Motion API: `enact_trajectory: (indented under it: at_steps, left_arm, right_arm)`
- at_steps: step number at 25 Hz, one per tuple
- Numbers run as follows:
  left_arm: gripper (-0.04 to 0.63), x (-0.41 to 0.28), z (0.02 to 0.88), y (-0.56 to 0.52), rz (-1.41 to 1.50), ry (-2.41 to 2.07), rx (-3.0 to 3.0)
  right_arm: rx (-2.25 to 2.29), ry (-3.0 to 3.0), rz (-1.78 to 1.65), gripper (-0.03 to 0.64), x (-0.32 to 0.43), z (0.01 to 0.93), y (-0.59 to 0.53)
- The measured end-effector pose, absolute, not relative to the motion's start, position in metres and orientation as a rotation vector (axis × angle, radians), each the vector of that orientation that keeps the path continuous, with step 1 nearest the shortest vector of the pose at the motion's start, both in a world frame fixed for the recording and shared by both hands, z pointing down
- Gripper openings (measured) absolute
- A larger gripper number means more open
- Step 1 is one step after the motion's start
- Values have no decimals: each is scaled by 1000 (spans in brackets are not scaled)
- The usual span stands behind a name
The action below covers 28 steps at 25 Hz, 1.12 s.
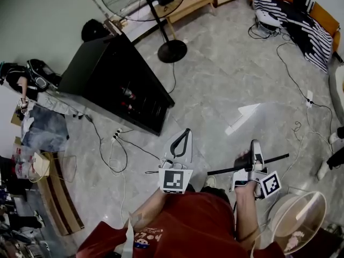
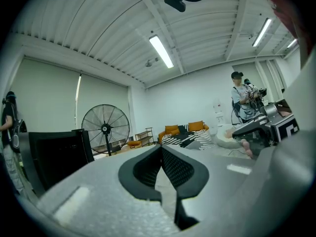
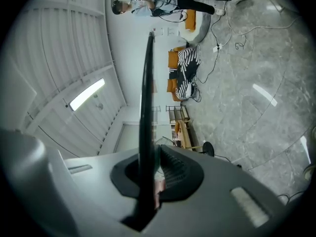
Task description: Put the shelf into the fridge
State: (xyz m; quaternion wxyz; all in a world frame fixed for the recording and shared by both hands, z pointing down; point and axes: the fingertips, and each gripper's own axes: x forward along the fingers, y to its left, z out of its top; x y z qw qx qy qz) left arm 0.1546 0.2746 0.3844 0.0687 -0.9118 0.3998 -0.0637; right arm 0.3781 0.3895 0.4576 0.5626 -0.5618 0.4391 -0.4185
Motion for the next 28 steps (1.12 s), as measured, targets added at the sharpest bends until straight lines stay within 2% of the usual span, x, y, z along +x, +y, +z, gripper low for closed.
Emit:
enact_trajectory:
  at_steps: [11,20,28]
  left_arm:
    - [6,157,401,257,-183,1245,-2753]
    - [6,148,411,170,-162,1283,-2768]
    - [6,112,405,82,-132,1358,-2727]
  right_arm:
    - [-1328,1057,-1020,11,382,470,367]
    - [-1360,1124,-1018,11,376,459,286]
    - [-1350,1152,-1044,9,352,444,192]
